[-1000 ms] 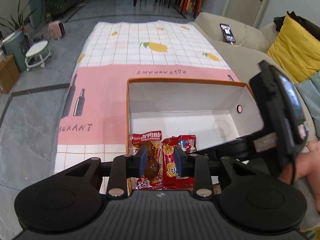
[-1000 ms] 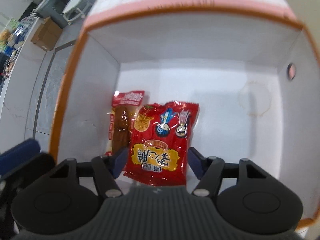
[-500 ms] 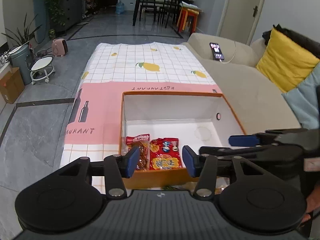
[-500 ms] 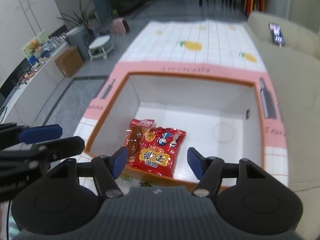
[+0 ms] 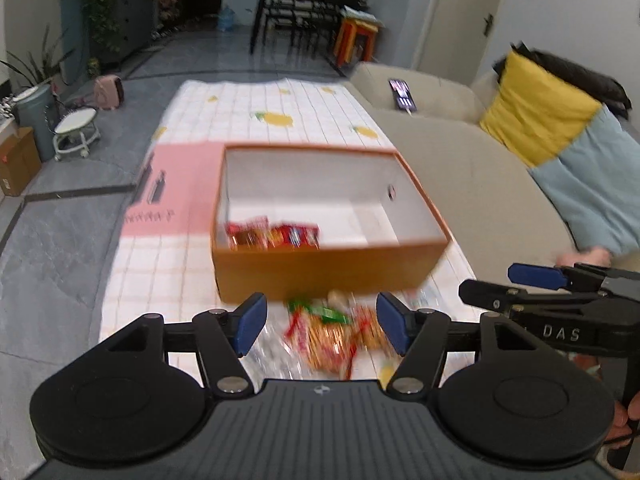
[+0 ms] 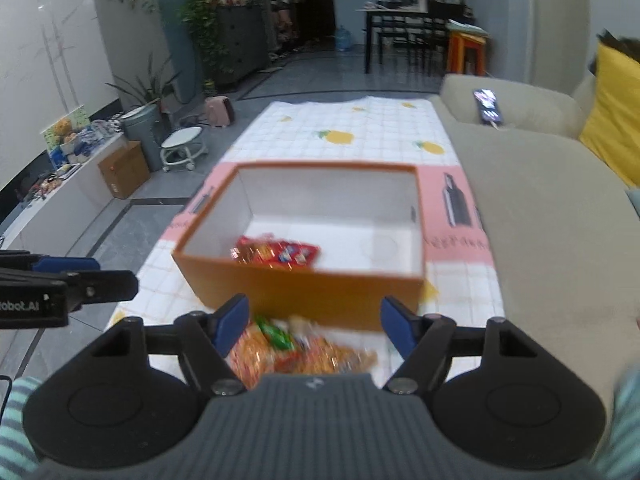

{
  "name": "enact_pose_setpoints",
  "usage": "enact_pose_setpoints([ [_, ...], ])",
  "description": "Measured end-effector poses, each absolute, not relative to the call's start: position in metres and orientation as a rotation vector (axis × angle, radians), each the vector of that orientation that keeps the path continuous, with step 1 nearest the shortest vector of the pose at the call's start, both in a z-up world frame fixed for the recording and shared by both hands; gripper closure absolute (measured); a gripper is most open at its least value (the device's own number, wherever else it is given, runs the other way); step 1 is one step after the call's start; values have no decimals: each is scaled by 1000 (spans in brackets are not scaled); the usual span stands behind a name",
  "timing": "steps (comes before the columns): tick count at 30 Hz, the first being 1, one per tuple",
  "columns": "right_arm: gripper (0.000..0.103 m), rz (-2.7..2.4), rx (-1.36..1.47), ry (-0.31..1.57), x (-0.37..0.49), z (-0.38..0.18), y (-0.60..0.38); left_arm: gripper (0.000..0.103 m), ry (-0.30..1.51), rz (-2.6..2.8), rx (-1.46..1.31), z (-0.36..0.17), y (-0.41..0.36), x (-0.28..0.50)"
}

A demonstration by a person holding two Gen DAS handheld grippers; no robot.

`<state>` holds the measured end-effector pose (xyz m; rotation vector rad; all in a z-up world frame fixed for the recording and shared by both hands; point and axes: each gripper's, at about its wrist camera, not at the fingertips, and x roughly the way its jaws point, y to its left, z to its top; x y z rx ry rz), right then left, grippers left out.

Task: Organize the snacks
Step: 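Grasp the dark wrapped snack with the left tool while the right tool grasps the green raisin bag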

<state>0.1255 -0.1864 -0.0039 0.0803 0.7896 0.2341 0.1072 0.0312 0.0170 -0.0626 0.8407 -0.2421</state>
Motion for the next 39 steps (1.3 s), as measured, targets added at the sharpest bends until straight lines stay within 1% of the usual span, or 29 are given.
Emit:
enact_pose_setpoints([
  [5,33,214,110,846,91,-23,-193,29,943,-228,-109,-7,35,87],
  [12,33,236,107,937,60,-53,-177,30,1079,-189,-149,-48,34,64],
  [14,35,252,96,967,56,-61,-171,32,1120,-176,-157,-58,33,63],
  [15,38,261,92,981,55,-64,-168,32,1136,-167,-165,-63,33,62],
  [17,39,278,98,998,56,-67,-166,32,1156,-160,-188,-71,35,63],
  [21,42,286,110,1027,64,-76,-164,32,1129,-168,-192,-71,39,67],
  [24,45,301,139,1065,74,-84,-160,32,1110,-223,-120,-70,33,77],
  [27,46,313,133,1091,84,-93,-153,32,1107,-223,-67,-75,31,88],
  [32,51,336,132,1159,98,-115,-144,33,1139,-311,-6,-93,29,101],
  [39,52,356,176,1228,112,-139,-142,33,1177,-355,49,-109,27,113],
])
